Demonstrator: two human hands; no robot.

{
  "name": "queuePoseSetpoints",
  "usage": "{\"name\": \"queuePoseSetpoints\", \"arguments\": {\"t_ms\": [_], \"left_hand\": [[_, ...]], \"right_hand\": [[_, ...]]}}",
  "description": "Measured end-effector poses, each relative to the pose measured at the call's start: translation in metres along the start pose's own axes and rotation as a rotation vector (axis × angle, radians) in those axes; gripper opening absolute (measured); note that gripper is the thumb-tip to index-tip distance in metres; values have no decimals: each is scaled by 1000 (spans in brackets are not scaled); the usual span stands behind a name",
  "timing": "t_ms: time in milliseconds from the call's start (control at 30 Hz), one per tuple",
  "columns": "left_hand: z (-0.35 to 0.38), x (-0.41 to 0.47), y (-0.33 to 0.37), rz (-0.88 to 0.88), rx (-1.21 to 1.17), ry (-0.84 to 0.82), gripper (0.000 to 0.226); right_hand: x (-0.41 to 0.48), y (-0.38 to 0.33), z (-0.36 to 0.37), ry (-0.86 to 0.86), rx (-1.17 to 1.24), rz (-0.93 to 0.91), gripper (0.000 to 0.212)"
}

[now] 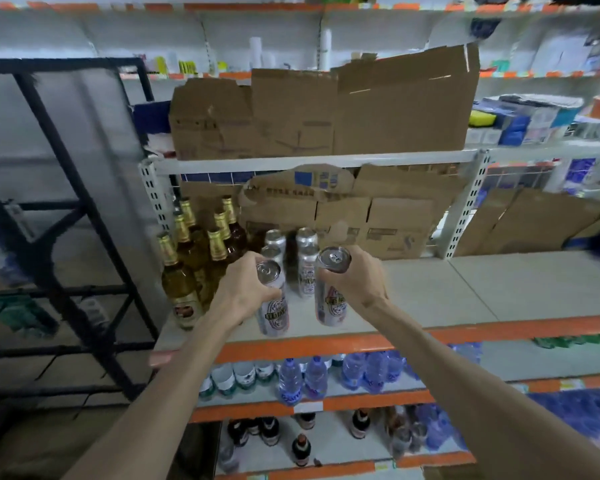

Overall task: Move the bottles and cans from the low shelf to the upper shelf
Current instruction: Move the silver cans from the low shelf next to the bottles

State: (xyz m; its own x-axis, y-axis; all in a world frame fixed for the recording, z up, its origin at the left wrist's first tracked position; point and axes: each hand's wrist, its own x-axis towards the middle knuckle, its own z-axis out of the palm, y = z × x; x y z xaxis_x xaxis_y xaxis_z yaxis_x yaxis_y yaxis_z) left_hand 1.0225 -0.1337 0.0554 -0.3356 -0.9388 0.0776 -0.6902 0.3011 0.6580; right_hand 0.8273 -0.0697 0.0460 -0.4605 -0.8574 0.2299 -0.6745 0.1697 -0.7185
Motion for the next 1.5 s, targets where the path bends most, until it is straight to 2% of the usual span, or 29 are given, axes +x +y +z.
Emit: {"name": "queuePoseSetpoints", "arguments": {"t_ms": [167, 300, 600, 967, 1100, 1200, 1300, 1400, 1500], "left_hand": [[32, 59, -21, -63, -27, -4, 65], [56, 91, -44, -79, -28, -53, 61], [84, 127, -66, -79, -36, -108, 43], [94, 131, -84, -58, -48, -113, 60], [92, 129, -83, -35, -45, -146, 69], [90, 129, -77, -39, -73, -89, 77], [91, 130, -75, -91, 12, -74, 77], [91, 133, -76, -115, 69, -79, 67], [84, 137, -79, -67, 50, -145, 53]], "right_hand": [[51, 27, 47, -76, 12, 76, 35], [69, 54, 81, -109, 4, 115, 44], [93, 72, 116, -165, -76, 137, 38], [95, 82, 138, -204, -76, 135, 54], [96, 84, 131, -273, -74, 143, 65], [100, 81, 118, -311, 2, 90, 69], [108, 76, 104, -385, 38, -52, 60], [115, 78, 100, -509, -30, -121, 55], [120, 83, 100, -522, -83, -124, 52]]}}
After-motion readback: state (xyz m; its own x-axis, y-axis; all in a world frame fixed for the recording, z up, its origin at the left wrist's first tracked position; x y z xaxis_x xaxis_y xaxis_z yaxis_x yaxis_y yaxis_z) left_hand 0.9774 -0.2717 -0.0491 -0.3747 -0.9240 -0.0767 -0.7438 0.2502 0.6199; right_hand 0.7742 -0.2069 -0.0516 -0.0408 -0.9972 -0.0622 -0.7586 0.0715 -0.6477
